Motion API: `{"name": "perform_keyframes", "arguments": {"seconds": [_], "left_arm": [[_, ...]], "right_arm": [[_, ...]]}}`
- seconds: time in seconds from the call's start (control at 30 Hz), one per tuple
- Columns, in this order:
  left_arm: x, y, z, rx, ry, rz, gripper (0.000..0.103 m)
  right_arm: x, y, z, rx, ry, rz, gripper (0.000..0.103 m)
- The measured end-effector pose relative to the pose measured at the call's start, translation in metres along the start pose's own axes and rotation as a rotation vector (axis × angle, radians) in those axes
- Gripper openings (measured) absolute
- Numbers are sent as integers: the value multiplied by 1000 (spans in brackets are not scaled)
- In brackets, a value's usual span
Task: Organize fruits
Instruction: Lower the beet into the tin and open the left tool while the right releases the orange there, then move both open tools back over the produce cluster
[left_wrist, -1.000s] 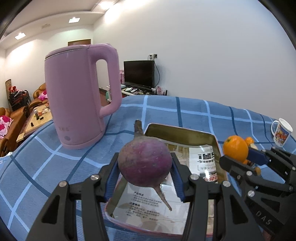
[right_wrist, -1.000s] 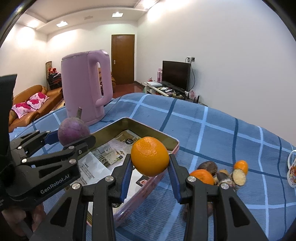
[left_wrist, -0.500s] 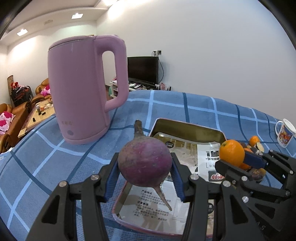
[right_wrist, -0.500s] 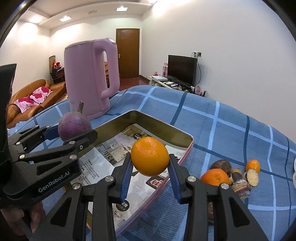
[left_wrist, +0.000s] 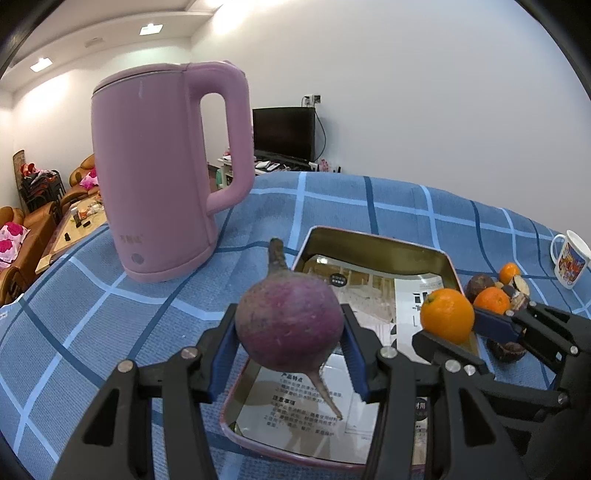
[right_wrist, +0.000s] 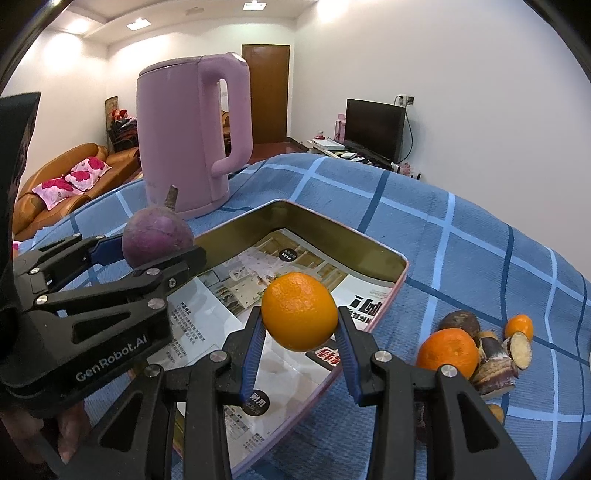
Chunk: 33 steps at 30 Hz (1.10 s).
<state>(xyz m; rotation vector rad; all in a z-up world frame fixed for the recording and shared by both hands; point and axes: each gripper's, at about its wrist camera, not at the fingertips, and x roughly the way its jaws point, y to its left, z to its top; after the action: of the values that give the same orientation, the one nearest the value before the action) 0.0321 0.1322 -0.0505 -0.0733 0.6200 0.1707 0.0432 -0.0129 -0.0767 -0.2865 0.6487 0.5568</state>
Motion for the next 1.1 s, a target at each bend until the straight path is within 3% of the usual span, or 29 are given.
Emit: {"name": "perform_keyframes", "arguments": {"seconds": [0.13,0.2,0.3,0.37,0.5,0.7,0.87,1.1], "left_arm": [[0,1,-1,-10,9,-10,58],[-2,3,0,-22,5,-12,67],[-7,4,0,-38,-17,-20,83],[-11,5,0,-45,-32,-23,90],[-17,9,1,-74,-55,-34,100],[-20,13,2,-102,-80,-13,101],[-31,-10,3,-42,-112,10,101],[-39,-66,7,43,-100,-65,101]], "right_arm": [[1,2,0,-6,5,9,41],[1,2,0,-6,7,15,42],[1,4,0,-9,6,33,51],[0,6,0,-15,1,39,63],[-3,5,-1,-23,-7,18,64],[-22,-14,-3,38,-39,-9,65],[-41,-42,-12,72,-49,-60,65],[-55,-114,-38,192,-5,-249,65]]}}
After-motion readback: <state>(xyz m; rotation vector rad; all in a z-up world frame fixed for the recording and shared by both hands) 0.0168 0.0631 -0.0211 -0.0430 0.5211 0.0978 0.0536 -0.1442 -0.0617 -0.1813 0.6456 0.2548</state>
